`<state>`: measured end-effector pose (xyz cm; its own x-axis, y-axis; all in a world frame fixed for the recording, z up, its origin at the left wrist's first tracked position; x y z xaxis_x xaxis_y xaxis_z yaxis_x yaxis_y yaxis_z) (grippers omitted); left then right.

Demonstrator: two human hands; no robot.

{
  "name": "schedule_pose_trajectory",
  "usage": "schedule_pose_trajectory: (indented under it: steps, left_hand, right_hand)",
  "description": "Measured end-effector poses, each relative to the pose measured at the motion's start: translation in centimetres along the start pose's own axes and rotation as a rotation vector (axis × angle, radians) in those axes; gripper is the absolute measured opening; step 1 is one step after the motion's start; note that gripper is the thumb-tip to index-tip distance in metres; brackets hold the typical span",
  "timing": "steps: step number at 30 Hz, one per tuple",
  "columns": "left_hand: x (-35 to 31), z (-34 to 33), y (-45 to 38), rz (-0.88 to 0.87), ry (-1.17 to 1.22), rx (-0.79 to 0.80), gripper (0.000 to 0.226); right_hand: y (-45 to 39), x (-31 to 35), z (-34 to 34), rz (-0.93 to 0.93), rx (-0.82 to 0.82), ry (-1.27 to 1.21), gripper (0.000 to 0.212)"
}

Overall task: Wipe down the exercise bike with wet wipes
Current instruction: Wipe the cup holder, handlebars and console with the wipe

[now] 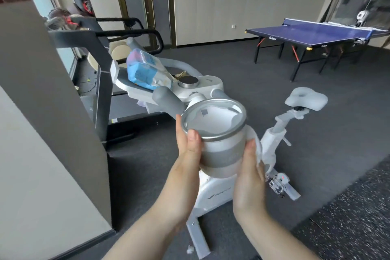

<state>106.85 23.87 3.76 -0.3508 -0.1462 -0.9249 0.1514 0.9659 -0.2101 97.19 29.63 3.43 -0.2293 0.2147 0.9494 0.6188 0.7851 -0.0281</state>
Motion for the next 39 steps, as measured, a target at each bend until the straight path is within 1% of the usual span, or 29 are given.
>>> schedule_pose_trajectory:
  steps: [1, 2, 3, 4, 5, 7, 8, 9, 10, 12, 13, 14, 16, 17, 18, 20, 21, 22, 23, 25, 27, 28, 30, 32, 33, 35, 36, 37, 39]
  left_hand:
    - [-0.5, -0.1, 0.6, 0.006, 0.023, 0.05, 0.074]
    - [-0.8, -0.1, 0.6, 0.038, 0.031, 0.005, 0.064]
    - [-1.1, 0.2, 0.5, 0.061, 0.004, -0.063, 0.048]
    - [-1.4, 1.0, 0.8, -0.014, -0.086, -0.024, 0.036]
    - [-1.6, 0.9, 0.7, -0.034, -0.173, 0.019, 0.033]
    - [-1.9, 1.7, 1.5, -0.034, -0.189, -0.017, 0.041]
    - [-1.8, 1.6, 1.8, -0.003, -0.158, -0.046, 0.042]
    - [-2.2, 0.8, 1.9, 0.036, -0.137, -0.008, 0.043]
    - [-2.3, -0.1, 2.0, 0.096, -0.122, 0.012, 0.05]
    - [-2.2, -0.6, 2.8, 0.133, -0.065, 0.031, 0.061]
    - [-2.5, -0.6, 3.1, 0.131, -0.075, -0.007, 0.064]
    - [-3.0, -0.7, 3.5, 0.114, -0.1, -0.013, 0.062]
    - [-3.9, -1.4, 4.1, 0.083, -0.226, -0.044, 0.057]
    - [-4.3, -1.8, 4.4, 0.063, -0.3, -0.09, 0.059]
    - [-4.8, -2.0, 4.9, 0.029, -0.377, -0.146, 0.064]
    - [-6.1, -2.6, 5.8, -0.053, -0.525, -0.227, 0.071]
    - [-6.7, -3.0, 5.7, -0.091, -0.592, -0.238, 0.071]
    - [-7.2, -3.5, 5.6, -0.119, -0.657, -0.231, 0.07]
    - [-7.4, -4.0, 5.4, -0.146, -0.743, -0.207, 0.068]
    - [-7.1, -4.7, 5.1, -0.197, -0.933, -0.156, 0.064]
    - [-6.7, -4.8, 4.8, -0.225, -1.069, -0.173, 0.057]
    - [-6.5, -4.7, 4.6, -0.247, -1.099, -0.182, 0.052]
    - [-6.4, -4.4, 4.5, -0.277, -1.13, -0.183, 0.047]
    - [-6.4, -4.3, 4.5, -0.27, -1.127, -0.186, 0.046]
    - [-6.4, -4.3, 4.5, -0.26, -1.126, -0.188, 0.047]
    - [-6.4, -4.7, 4.5, -0.265, -1.147, -0.185, 0.048]
    - [-6.5, -4.9, 4.5, -0.263, -1.156, -0.181, 0.048]
    - [-6.5, -4.9, 4.5, -0.258, -1.162, -0.175, 0.047]
    - [-6.6, -4.5, 4.4, -0.255, -1.177, -0.15, 0.046]
  right_hand:
    - [0.4, -0.7, 0.4, -0.074, 0.042, -0.028, 0.018]
    - [0.9, -1.0, 0.7, -0.12, 0.056, -0.068, 0.019]
    - [1.1, -0.9, 0.9, -0.138, 0.107, -0.069, 0.024]
    - [1.1, -0.4, 0.7, -0.118, 0.141, -0.034, 0.03]
    - [0.7, 0.1, 0.4, 0.007, 0.209, 0.053, 0.037]
    - [0.1, 1.8, -0.7, 0.313, 0.318, 0.183, 0.054]
    - [0.4, 1.8, -0.9, 0.425, 0.325, 0.254, 0.058]
    - [0.8, 1.0, -0.9, 0.482, 0.319, 0.308, 0.057]
    - [1.6, -0.3, -0.8, 0.508, 0.311, 0.33, 0.057]
    - [3.6, -1.5, 0.4, 0.475, 0.32, 0.241, 0.059]
    - [3.8, -1.4, 0.9, 0.369, 0.318, 0.143, 0.058]
    - [3.5, -0.9, 1.1, 0.185, 0.301, 0.023, 0.055]
    - [0.3, -1.7, 0.2, -0.334, 0.238, -0.217, 0.036]
    - [-1.6, -2.3, -0.2, -0.553, 0.265, -0.323, 0.03]
    - [-2.4, -1.9, -0.6, -0.69, 0.314, -0.417, 0.03]
    - [-2.3, -1.7, -0.1, -0.826, 0.437, -0.527, 0.032]
    - [-1.6, -1.2, 0.7, -0.844, 0.498, -0.554, 0.03]
    - [-0.8, -0.4, 1.6, -0.853, 0.563, -0.574, 0.032]
    - [-0.4, 0.2, 2.4, -0.884, 0.595, -0.612, 0.035]
    - [-1.4, 0.7, 2.3, -0.951, 0.64, -0.707, 0.044]
    - [-2.7, 0.8, 1.2, -1.004, 0.623, -0.649, 0.046]
    - [-3.0, 0.9, 0.9, -1.024, 0.613, -0.606, 0.046]
    - [-2.8, 1.1, 1.6, -0.988, 0.625, -0.552, 0.049]
    - [-1.9, 0.5, 3.1, -0.961, 0.693, -0.573, 0.048]
    - [-1.4, 0.7, 3.8, -0.921, 0.687, -0.583, 0.044]
    - [-1.8, 0.9, 4.3, -0.8, 0.591, -0.583, 0.039]
    - [-2.5, 1.1, 4.0, -0.704, 0.552, -0.519, 0.039]
    - [-3.0, 1.7, 3.4, -0.605, 0.551, -0.427, 0.039]
    - [-3.6, 2.7, 1.8, -0.446, 0.612, -0.199, 0.036]
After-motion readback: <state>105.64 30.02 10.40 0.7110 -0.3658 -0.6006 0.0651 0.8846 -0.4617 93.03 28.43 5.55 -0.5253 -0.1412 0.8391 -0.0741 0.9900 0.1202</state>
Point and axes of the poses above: each hand's wrist, its own y-axis away from the middle knuckle, its own z-axis out of the back of the hand, x = y × z, the point moved 3 cm from there along -y, towards the middle knuckle, and after that the axes turned 1 degree about y, right-handed, at the moved point
